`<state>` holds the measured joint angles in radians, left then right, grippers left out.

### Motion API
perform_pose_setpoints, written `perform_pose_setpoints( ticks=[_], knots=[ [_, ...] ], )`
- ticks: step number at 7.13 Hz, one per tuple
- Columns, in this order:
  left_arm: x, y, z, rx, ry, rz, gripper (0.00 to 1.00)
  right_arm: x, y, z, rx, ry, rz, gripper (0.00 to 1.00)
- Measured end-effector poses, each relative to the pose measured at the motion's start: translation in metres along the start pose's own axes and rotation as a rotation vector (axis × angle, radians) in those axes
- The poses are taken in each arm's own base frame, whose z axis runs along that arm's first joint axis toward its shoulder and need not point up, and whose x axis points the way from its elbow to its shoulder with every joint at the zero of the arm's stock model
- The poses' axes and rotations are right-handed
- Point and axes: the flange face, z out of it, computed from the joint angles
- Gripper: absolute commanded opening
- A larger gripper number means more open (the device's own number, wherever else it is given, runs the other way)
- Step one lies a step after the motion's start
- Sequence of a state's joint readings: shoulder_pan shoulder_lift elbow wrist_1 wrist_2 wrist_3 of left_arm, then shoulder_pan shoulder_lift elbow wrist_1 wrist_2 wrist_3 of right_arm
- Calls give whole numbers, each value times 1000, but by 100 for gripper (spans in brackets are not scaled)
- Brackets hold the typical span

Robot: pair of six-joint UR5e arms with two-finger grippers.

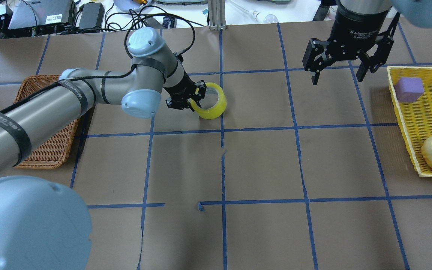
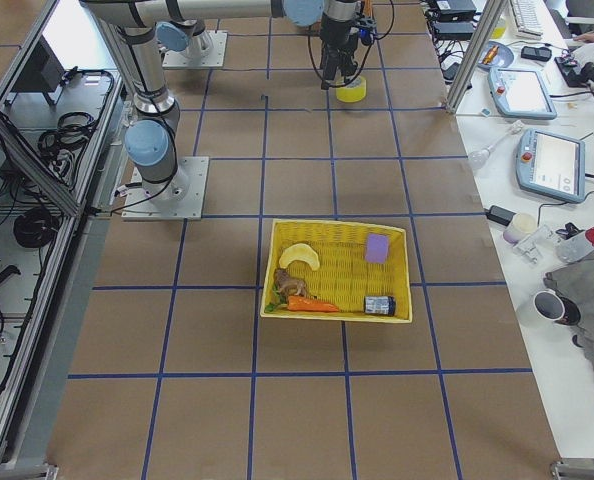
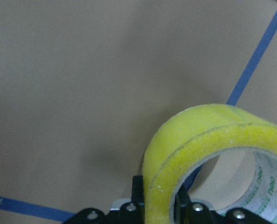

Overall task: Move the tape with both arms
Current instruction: 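Carry the tape roll with the left gripper over the wicker basket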

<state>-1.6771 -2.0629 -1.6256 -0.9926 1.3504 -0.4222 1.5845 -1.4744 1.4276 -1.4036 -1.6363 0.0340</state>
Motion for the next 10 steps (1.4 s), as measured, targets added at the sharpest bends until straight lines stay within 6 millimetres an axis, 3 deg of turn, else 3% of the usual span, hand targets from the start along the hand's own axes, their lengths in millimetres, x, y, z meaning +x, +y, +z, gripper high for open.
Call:
perform_pose_setpoints(
  ticks=[1, 3, 5, 7, 8, 9, 10],
  knots=[
    [-35, -21, -40, -37, -56, 91, 0, -1, 8, -3, 8, 0, -2, 100],
    [-133, -55, -109, -114, -174, 291, 0, -1, 19, -4, 25, -7, -46, 100],
    [-247, -82, -146, -175, -253, 504, 0, 0, 20, -3, 40, -13, -97, 100],
    [-350, -104, -158, -194, -304, 646, 0, 2, 17, 1, 60, -14, -137, 100],
    [-384, -113, -153, -176, -319, 665, 0, 1, 17, 3, 60, -19, -138, 100],
    [-402, -122, -143, -156, -330, 679, 0, 0, 17, 5, 63, -29, -136, 100],
    [-410, -129, -129, -134, -324, 686, 75, -1, 16, 5, 68, -43, -133, 100]
  ],
)
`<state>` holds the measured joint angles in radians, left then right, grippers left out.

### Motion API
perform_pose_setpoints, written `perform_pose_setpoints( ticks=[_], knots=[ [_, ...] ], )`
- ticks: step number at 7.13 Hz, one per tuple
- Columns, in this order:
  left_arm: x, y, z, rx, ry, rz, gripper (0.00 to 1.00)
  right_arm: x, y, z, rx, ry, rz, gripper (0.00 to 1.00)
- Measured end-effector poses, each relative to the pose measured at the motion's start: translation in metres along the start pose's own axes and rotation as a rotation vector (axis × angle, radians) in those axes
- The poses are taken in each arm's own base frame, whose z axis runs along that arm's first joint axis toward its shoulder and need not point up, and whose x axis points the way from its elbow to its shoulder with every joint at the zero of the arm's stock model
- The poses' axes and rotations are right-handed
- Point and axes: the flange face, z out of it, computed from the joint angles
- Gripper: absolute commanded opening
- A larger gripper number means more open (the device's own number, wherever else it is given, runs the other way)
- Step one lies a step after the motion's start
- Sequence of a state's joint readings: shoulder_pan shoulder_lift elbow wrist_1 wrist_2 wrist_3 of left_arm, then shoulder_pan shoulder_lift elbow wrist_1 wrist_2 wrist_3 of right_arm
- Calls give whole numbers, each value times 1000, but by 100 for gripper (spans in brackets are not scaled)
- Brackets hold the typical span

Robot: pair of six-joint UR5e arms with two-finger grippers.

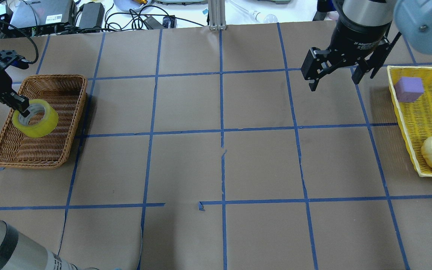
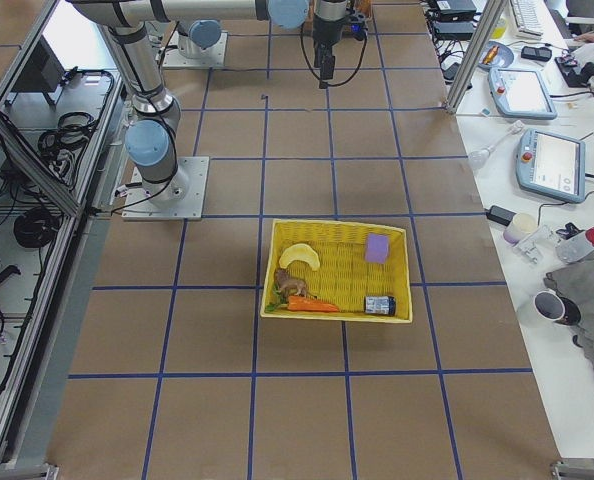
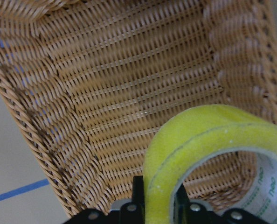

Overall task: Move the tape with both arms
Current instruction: 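Lower the tape roll into the basket and open the left gripper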

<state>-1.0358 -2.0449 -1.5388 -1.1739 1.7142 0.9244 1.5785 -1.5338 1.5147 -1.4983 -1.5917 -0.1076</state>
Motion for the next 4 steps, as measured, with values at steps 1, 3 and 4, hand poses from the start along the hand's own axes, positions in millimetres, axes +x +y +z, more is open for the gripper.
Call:
perform_pose_setpoints(
  ticks=[1, 3, 4],
  knots=[
    [-4, -7, 16, 29, 8, 0, 100, -1, 0, 1, 2, -8, 5, 100],
    [-5, -13, 22, 48, 13, 2, 100, -1, 0, 3, -1, -13, 41, 100],
    [5, -13, 4, 47, 25, 5, 100, -1, 0, 5, -7, -12, 50, 100]
  ],
)
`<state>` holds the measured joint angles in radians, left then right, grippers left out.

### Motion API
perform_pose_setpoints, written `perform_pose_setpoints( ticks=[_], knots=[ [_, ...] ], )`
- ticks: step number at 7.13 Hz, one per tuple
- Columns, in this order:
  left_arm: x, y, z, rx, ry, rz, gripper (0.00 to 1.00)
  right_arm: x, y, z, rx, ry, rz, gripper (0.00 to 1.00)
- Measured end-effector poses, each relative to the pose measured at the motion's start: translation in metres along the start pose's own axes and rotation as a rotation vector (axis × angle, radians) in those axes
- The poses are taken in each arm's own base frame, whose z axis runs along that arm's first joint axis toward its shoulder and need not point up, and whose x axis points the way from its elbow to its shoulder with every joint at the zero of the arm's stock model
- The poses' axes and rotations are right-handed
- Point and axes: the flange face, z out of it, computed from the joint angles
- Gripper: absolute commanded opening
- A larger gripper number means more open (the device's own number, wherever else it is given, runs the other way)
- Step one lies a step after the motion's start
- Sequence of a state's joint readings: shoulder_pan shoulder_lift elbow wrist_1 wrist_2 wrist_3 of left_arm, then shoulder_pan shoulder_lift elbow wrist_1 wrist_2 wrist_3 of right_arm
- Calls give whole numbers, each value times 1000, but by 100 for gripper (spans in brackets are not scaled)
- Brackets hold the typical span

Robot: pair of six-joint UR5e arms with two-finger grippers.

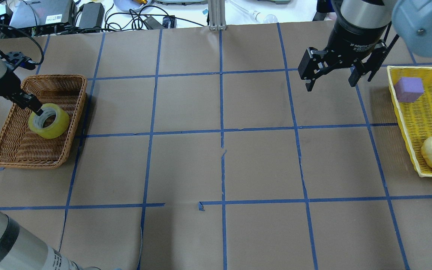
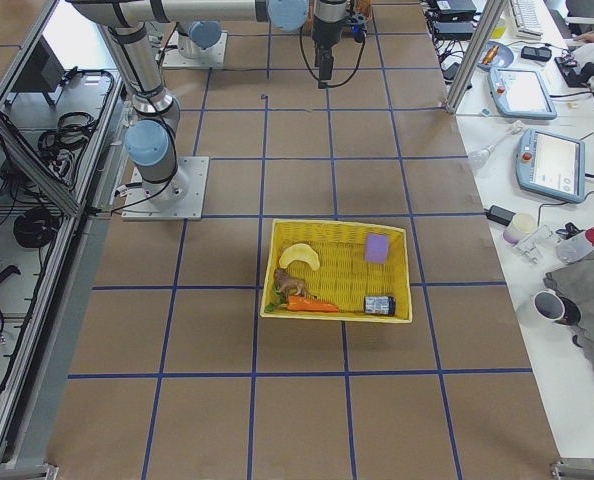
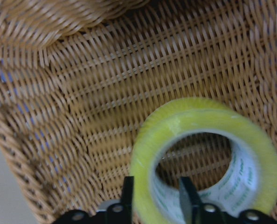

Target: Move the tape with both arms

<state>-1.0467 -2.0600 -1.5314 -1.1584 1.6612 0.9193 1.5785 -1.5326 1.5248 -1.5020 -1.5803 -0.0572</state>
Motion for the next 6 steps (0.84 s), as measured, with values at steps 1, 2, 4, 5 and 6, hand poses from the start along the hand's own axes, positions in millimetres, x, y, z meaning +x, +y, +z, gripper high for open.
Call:
perform_pose_setpoints(
  ticks=[1, 2, 4, 5, 6],
  knots=[
    [25, -2, -31, -4, 29, -3, 100, 0, 0, 3, -7, 4, 4, 100],
    [65, -8, -71, -7, 53, -26, 100, 1, 1, 5, -8, 9, 6, 100],
    [173, -23, -153, -16, 65, -140, 100, 2, -2, 1, 19, 24, 8, 100],
    [226, -27, -185, -9, 59, -206, 100, 4, -2, -2, 31, 42, 8, 100],
    [271, -28, -208, 13, 53, -265, 100, 5, -3, -4, 38, 52, 9, 100]
  ],
)
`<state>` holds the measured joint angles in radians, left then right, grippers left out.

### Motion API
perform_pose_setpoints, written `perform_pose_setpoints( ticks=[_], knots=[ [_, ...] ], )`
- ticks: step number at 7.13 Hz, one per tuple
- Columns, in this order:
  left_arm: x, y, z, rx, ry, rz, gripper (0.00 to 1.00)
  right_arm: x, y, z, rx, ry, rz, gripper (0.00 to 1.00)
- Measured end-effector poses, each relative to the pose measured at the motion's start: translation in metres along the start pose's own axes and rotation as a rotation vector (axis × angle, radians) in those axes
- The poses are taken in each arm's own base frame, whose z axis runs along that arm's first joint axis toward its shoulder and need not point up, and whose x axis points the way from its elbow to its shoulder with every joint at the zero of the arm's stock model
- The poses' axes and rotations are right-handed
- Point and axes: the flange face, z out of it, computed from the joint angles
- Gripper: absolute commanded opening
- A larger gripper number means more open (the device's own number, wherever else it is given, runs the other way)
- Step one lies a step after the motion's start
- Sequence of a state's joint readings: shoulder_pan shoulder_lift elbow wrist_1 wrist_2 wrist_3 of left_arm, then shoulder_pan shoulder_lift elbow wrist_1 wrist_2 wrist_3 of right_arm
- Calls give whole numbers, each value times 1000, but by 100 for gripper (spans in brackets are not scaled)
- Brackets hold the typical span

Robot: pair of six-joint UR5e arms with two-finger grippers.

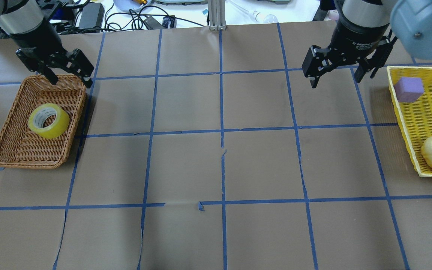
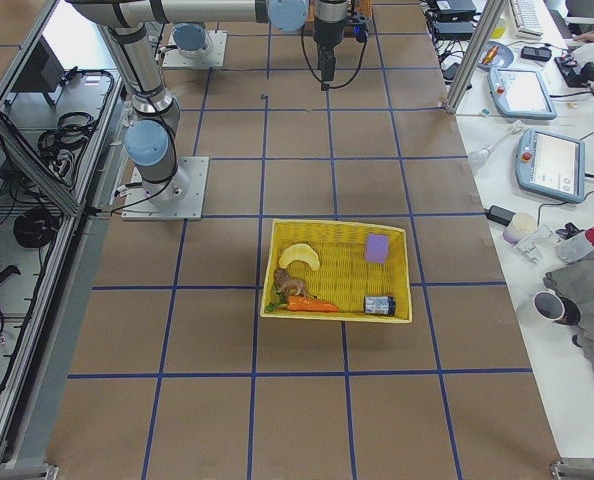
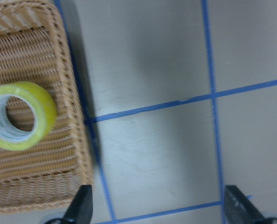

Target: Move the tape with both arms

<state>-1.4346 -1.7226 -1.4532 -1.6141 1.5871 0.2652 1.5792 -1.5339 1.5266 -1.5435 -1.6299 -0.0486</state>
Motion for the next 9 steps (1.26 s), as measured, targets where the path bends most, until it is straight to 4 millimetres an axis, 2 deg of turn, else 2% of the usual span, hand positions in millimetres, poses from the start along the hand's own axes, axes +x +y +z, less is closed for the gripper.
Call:
perform_pose_setpoints(
  ticks=[2, 3, 4, 9],
  knots=[
    [80, 21, -24, 46, -12, -77, 100, 0, 0, -1, 2, 3, -1, 100],
    [107, 32, -31, 64, -15, -76, 100, 1, 0, -2, 3, 3, -3, 100],
    [121, 40, -36, 76, -16, -70, 100, 1, 0, -2, 5, 4, -6, 100],
    [124, 49, -44, 86, -17, -74, 100, 1, 5, -9, 16, -2, -2, 100]
  ],
)
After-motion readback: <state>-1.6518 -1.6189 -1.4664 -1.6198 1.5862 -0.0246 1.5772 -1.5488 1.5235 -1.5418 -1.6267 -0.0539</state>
